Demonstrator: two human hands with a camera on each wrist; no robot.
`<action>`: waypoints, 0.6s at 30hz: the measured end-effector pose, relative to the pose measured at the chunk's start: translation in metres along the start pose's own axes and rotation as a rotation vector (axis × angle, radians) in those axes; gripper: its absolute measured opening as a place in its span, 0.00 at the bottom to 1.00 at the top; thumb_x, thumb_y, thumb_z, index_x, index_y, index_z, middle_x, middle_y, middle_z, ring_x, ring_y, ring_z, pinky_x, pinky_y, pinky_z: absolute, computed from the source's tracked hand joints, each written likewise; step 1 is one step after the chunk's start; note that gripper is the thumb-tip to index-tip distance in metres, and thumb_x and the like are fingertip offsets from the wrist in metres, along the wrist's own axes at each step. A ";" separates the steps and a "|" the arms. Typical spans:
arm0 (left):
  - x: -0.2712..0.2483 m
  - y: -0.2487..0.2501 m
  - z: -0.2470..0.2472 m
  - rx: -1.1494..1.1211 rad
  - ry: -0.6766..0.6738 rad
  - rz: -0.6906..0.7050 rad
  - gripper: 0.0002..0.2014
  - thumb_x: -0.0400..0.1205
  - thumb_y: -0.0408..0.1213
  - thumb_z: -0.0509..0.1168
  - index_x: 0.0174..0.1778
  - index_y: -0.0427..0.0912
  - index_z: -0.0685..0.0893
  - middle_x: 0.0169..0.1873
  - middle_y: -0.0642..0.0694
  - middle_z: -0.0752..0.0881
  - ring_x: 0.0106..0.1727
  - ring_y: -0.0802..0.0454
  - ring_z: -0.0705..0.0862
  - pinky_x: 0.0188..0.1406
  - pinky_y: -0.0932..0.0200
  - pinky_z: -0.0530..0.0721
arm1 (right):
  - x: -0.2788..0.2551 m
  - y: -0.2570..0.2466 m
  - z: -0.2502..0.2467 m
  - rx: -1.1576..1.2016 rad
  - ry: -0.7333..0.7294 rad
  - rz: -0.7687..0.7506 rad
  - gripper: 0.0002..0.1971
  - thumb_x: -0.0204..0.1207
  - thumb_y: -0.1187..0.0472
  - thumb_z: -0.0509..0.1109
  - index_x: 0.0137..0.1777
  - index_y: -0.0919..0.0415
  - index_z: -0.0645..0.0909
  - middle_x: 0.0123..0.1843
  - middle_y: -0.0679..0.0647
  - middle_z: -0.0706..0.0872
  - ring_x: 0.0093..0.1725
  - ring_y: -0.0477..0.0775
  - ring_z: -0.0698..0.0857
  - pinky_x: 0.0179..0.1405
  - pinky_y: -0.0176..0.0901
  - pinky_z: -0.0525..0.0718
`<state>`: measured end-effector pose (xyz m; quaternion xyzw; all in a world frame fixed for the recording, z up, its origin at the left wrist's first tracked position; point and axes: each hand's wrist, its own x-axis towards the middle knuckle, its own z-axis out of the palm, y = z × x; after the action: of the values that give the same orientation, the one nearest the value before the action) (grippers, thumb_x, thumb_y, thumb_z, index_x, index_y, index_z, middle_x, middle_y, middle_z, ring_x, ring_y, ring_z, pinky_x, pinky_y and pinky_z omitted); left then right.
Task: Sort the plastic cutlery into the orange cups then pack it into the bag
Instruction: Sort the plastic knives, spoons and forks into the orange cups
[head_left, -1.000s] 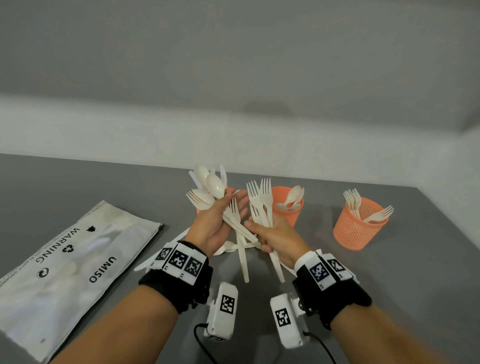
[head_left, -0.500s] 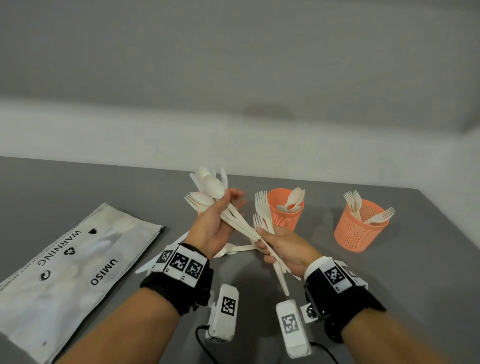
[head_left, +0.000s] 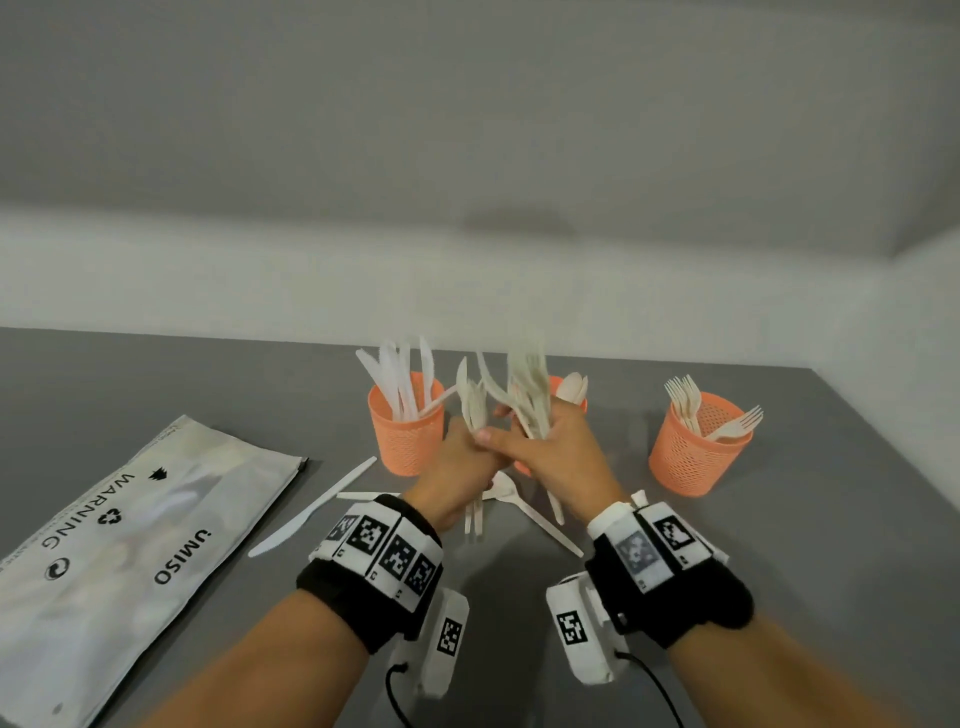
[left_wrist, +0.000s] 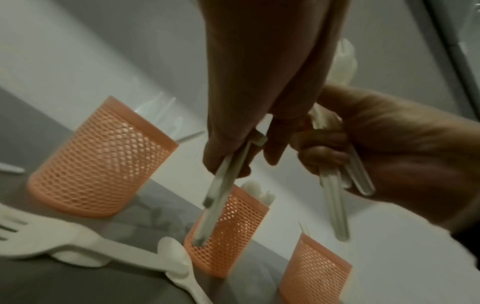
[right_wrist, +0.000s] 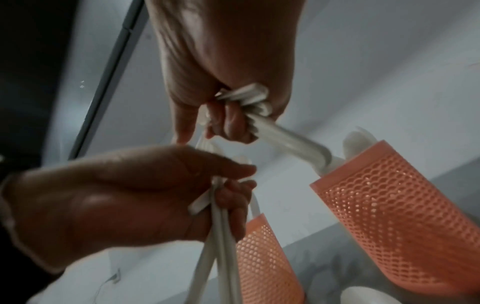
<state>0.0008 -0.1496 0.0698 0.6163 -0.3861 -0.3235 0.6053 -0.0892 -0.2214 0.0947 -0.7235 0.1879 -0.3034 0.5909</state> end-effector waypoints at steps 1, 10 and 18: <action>-0.002 0.003 0.006 0.013 -0.003 0.022 0.12 0.81 0.24 0.59 0.53 0.43 0.82 0.43 0.47 0.88 0.42 0.64 0.88 0.39 0.66 0.86 | 0.000 0.001 0.003 -0.049 0.027 -0.022 0.12 0.65 0.68 0.79 0.41 0.54 0.80 0.25 0.36 0.83 0.29 0.32 0.82 0.36 0.26 0.80; 0.002 -0.006 0.031 -0.188 -0.007 -0.104 0.23 0.79 0.32 0.62 0.71 0.42 0.69 0.60 0.42 0.84 0.59 0.48 0.84 0.51 0.56 0.84 | 0.007 0.016 -0.018 0.058 0.203 0.125 0.07 0.79 0.65 0.64 0.42 0.60 0.83 0.27 0.48 0.80 0.28 0.47 0.80 0.27 0.36 0.79; 0.009 0.001 0.034 -0.501 -0.096 -0.208 0.07 0.86 0.32 0.54 0.51 0.39 0.78 0.25 0.50 0.75 0.25 0.58 0.74 0.32 0.62 0.79 | 0.018 0.014 -0.104 0.427 0.405 0.113 0.09 0.84 0.59 0.58 0.52 0.62 0.77 0.36 0.53 0.87 0.32 0.49 0.88 0.35 0.46 0.88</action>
<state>-0.0247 -0.1745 0.0693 0.4675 -0.2570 -0.4981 0.6836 -0.1435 -0.3126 0.0970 -0.4961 0.2736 -0.4409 0.6961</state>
